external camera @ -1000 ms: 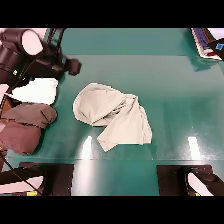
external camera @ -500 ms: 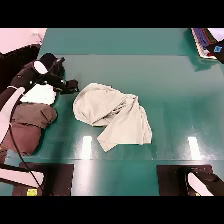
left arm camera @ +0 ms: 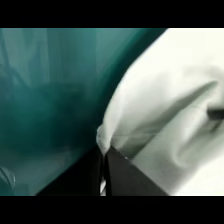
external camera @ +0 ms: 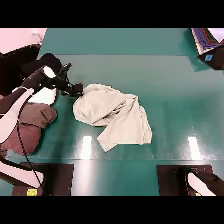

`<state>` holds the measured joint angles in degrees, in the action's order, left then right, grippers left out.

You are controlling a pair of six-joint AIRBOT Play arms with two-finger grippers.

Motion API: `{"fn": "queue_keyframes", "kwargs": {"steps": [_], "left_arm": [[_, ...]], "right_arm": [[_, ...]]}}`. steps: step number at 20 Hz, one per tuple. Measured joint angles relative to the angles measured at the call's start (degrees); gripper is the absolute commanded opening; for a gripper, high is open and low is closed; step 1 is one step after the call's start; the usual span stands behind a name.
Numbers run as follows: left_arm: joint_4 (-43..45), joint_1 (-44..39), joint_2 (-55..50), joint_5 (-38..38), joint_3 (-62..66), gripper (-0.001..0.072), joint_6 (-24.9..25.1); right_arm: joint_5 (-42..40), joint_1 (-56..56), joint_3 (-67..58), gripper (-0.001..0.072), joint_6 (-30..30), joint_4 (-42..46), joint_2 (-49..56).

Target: Fold the shirts.

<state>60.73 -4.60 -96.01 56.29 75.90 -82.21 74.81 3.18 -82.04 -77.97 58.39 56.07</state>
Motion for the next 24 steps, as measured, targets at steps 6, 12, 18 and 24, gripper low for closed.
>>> {"fn": "queue_keyframes", "kwargs": {"steps": [6,12,18,24], "left_arm": [[0.4,1.3,3.9,1.1,6.7,0.0025,0.1],[0.7,1.6,5.6,1.4,9.4,0.0024,0.2],[0.8,1.6,6.1,2.4,9.8,0.0023,0.2],[4.3,1.6,15.0,2.4,14.0,0.0024,0.2]], "right_arm": [[3.1,-0.3,19.1,0.042,-2.9,2.2,2.6],[-2.2,6.1,40.7,0.0406,-1.3,-2.4,8.9],[-8.8,14.8,41.3,0.0012,0.2,-4.0,16.9],[-7.9,11.4,26.9,0.0012,0.5,2.7,12.7]]}}
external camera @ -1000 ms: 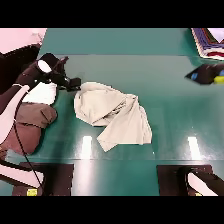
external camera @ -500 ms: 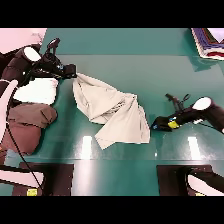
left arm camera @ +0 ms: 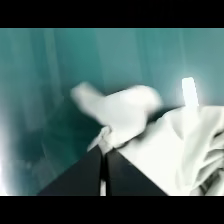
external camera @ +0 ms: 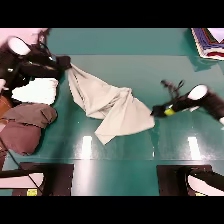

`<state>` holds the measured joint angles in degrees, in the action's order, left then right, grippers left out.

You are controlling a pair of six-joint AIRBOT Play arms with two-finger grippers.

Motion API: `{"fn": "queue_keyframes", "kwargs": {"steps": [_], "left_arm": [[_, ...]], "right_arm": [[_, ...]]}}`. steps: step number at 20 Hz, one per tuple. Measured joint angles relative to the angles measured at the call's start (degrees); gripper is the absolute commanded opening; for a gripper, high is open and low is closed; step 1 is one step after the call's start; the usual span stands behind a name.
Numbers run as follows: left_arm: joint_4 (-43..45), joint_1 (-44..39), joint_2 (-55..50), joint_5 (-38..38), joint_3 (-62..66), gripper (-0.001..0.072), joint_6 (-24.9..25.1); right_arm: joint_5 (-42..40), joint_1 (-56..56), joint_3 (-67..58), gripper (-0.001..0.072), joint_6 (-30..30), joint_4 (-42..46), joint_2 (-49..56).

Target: Fold the shirts.

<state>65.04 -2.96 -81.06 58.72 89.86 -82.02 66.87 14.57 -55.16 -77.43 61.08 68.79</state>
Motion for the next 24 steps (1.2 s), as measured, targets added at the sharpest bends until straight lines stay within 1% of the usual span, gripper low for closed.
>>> {"fn": "queue_keyframes", "kwargs": {"steps": [2,6,10,13,16,19,21,24], "left_arm": [[1.4,0.0,5.7,-0.2,3.8,0.0025,0.1],[2.5,0.0,17.9,-0.5,11.7,0.0025,1.0],[2.1,0.0,29.0,-0.5,17.0,0.0024,1.3],[2.0,0.0,34.0,-0.7,20.2,0.0023,1.0],[1.8,0.0,36.2,-1.1,23.5,0.0022,0.3],[4.1,0.0,35.3,-1.0,24.7,0.0025,0.0],[6.7,0.0,32.3,0.3,23.9,0.0025,-0.3],[9.2,0.0,24.4,1.8,20.2,0.0025,-1.4]], "right_arm": [[3.1,-4.3,-8.7,0.0011,0.0,2.8,-4.5],[6.7,-12.4,-24.8,0.0011,-0.2,5.0,-13.6],[8.9,-17.9,-36.0,0.001,-0.2,5.8,-21.0],[10.3,-21.4,-43.7,0.001,0.0,6.0,-23.8],[11.7,-23.8,-50.8,0.0009,0.2,6.3,-23.7],[14.2,-24.6,-57.2,0.0009,0.2,6.1,-20.2],[16.5,-23.7,-58.9,0.0009,-0.8,6.1,-16.6],[19.9,-19.7,-56.0,0.0009,-3.2,7.1,-10.3]]}}
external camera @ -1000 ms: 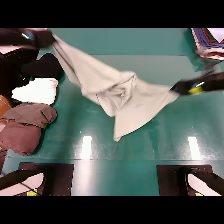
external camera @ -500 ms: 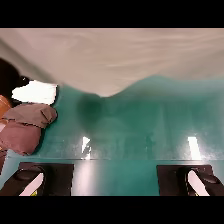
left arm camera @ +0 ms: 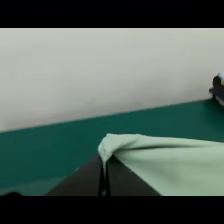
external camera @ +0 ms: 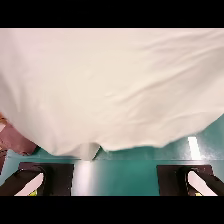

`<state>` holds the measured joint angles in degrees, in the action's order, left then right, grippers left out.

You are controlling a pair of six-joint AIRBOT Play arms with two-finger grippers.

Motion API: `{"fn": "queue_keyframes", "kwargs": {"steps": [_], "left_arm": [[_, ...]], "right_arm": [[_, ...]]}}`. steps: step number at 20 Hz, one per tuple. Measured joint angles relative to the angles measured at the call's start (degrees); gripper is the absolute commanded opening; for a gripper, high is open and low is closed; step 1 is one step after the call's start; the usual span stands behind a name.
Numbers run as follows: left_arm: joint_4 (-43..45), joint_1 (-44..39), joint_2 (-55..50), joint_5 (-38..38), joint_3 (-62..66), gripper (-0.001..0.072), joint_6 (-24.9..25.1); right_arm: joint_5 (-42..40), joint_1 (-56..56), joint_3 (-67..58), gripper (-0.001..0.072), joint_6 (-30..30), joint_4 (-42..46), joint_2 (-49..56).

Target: Fold the shirts.

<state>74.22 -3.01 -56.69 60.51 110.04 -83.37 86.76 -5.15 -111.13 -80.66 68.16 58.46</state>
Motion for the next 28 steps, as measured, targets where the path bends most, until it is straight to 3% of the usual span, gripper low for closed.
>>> {"fn": "queue_keyframes", "kwargs": {"steps": [5,6,7,8,9,10,11,14,19,28], "left_arm": [[0.5,0.1,-18.4,1.6,-8.5,0.0028,-1.6],[0.5,0.1,-22.4,1.4,-9.5,0.0137,-1.7],[0.3,0.1,-26.1,0.7,-10.2,0.0398,-1.8],[0.3,0.1,-29.1,0.3,-10.7,0.0483,-1.9],[0.2,0.1,-31.9,-0.4,-11.1,0.0486,-2.2],[0.2,0.1,-34.0,-0.9,-11.4,0.0486,-2.4],[0.0,0.1,-35.5,-1.5,-11.5,0.0486,-2.8],[-0.2,0.6,-37.8,-0.5,-10.3,0.0486,-3.3],[0.0,3.6,-34.7,10.7,-13.2,0.0486,-3.5],[-4.8,4.7,-9.1,11.4,-58.1,0.0486,-3.4]], "right_arm": [[-0.2,7.3,12.0,0.0011,-2.5,4.1,12.5],[-1.6,8.3,14.1,0.0011,-2.6,4.5,15.3],[-3.3,9.0,15.6,0.0012,-2.6,4.7,17.8],[-5.0,9.7,16.5,0.0013,-2.6,4.8,20.8],[-6.2,10.1,16.8,0.0018,-2.6,4.8,23.8],[-7.3,10.3,16.4,0.0165,-2.6,4.7,26.2],[-8.0,10.3,15.5,0.0363,-2.5,4.2,28.8],[-7.2,9.3,11.3,0.0372,-1.6,0.2,34.3],[-3.3,4.5,14.3,0.0371,1.3,-6.1,31.9],[-6.5,-3.7,40.4,0.0371,3.6,-8.3,10.4]]}}
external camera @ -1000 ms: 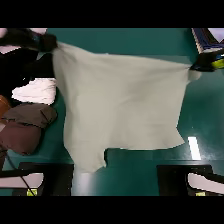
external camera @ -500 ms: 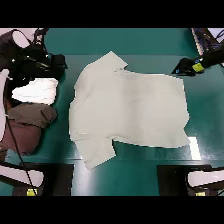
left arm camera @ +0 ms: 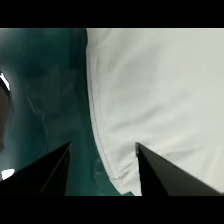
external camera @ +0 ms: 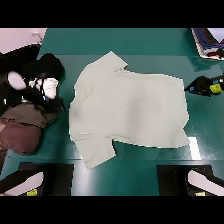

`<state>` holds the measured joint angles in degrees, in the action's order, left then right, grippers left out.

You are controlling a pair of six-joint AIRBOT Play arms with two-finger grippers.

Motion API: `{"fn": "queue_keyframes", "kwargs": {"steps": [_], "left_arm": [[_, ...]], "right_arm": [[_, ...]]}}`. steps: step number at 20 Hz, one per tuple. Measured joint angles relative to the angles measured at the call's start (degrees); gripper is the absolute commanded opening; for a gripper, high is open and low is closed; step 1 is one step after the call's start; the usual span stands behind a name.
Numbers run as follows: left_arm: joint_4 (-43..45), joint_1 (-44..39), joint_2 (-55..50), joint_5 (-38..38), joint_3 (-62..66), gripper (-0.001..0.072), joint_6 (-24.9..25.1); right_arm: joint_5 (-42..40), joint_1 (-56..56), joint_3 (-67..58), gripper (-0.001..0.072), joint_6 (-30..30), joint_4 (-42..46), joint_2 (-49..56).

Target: Fold the shirts.

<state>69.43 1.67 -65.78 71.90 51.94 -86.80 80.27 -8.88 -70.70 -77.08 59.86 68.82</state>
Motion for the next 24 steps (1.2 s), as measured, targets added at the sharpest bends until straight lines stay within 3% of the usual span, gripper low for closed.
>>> {"fn": "queue_keyframes", "kwargs": {"steps": [4,8,10,11,16,17,18,19,24], "left_arm": [[-7.1,0.0,6.5,-3.8,-15.7,0.0486,0.2],[-11.6,0.0,8.3,-7.2,-22.4,0.0473,1.2],[-13.3,0.1,8.7,-8.1,-23.9,0.0135,2.1],[-14.1,0.1,8.8,-8.4,-24.3,0.0024,2.8],[-17.2,0.1,9.6,-8.8,-23.1,0.0023,5.9],[-17.4,0.1,10.1,-8.7,-22.2,0.0023,6.2],[-17.6,0.1,10.7,-8.7,-21.2,0.0024,6.5],[-17.6,0.1,11.2,-8.7,-20.4,0.0024,6.7],[-17.8,0.1,12.3,-8.7,-18.2,0.0024,7.6]], "right_arm": [[-1.7,-0.7,5.0,0.0371,0.2,-0.2,-5.0],[-2.2,-0.7,6.3,0.0371,0.2,-0.3,-6.8],[-2.3,-0.7,6.6,0.0371,0.2,-0.3,-7.0],[-2.2,-0.7,6.7,0.0371,0.2,-0.3,-7.1],[1.2,-3.9,9.7,0.0372,0.3,3.0,-8.0],[2.1,-5.4,11.8,0.0399,0.3,5.0,-8.6],[3.0,-7.3,14.6,0.0476,0.3,7.8,-9.2],[3.5,-9.4,17.6,0.0494,0.3,10.1,-9.7],[4.4,-19.7,31.5,0.0446,0.3,15.8,-8.9]]}}
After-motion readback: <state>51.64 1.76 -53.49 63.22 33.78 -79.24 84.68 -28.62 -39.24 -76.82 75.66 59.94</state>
